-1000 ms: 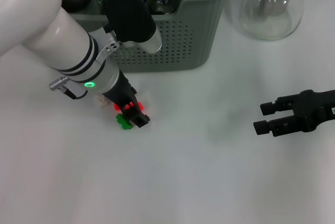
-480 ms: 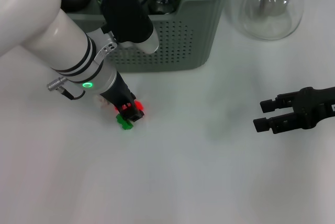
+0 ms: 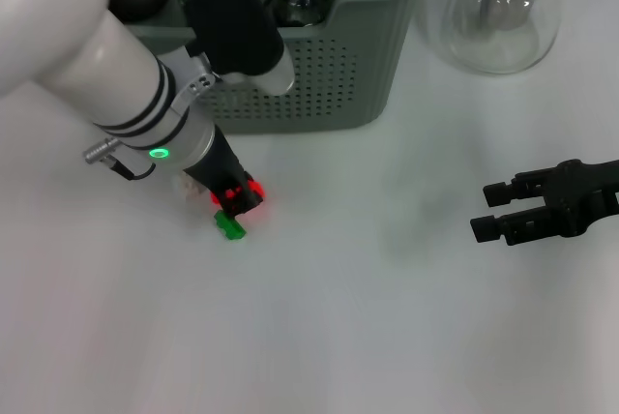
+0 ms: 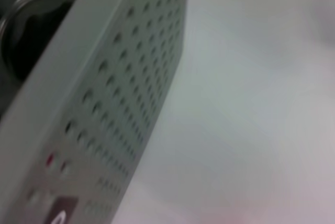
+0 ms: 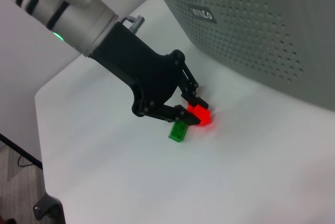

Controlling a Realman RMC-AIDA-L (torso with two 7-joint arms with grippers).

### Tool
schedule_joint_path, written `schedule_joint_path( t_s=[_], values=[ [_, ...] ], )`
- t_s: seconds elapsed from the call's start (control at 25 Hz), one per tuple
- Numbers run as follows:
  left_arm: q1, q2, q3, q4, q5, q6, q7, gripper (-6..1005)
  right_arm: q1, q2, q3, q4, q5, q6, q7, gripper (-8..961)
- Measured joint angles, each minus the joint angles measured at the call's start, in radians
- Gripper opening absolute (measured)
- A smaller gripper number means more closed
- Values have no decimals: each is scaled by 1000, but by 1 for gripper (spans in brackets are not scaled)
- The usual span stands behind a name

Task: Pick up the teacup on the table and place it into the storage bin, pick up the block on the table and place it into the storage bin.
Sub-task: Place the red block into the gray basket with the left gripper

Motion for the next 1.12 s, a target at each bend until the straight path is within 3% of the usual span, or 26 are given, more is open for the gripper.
schedule_joint_path(
  t_s=[0.12,0.24,0.4,0.52,0.64,0.84,1.12],
  values=[
    [28,0,-39,108,-69,88,0,186,0,-1,0,0,0,0,0,825],
    [40,1,-173,242,-228,245,0,194,1,-3,0,-1,0,0,2,824],
    [-15,9,-505,316,-486,437,0,206,2,-3,-1,-1,0,0,2,824],
    [-86,29,-760,358,-568,461,-1,215,4,-3,-2,-1,0,0,3,824],
    [-105,41,-785,379,-525,386,-17,223,6,-3,-1,-1,0,0,6,824],
    [-167,69,-691,329,-298,151,-117,238,6,-3,-4,0,0,0,15,824],
    [-380,102,-639,-44,67,-16,-230,258,13,-3,-6,-2,0,0,16,823]
  ],
)
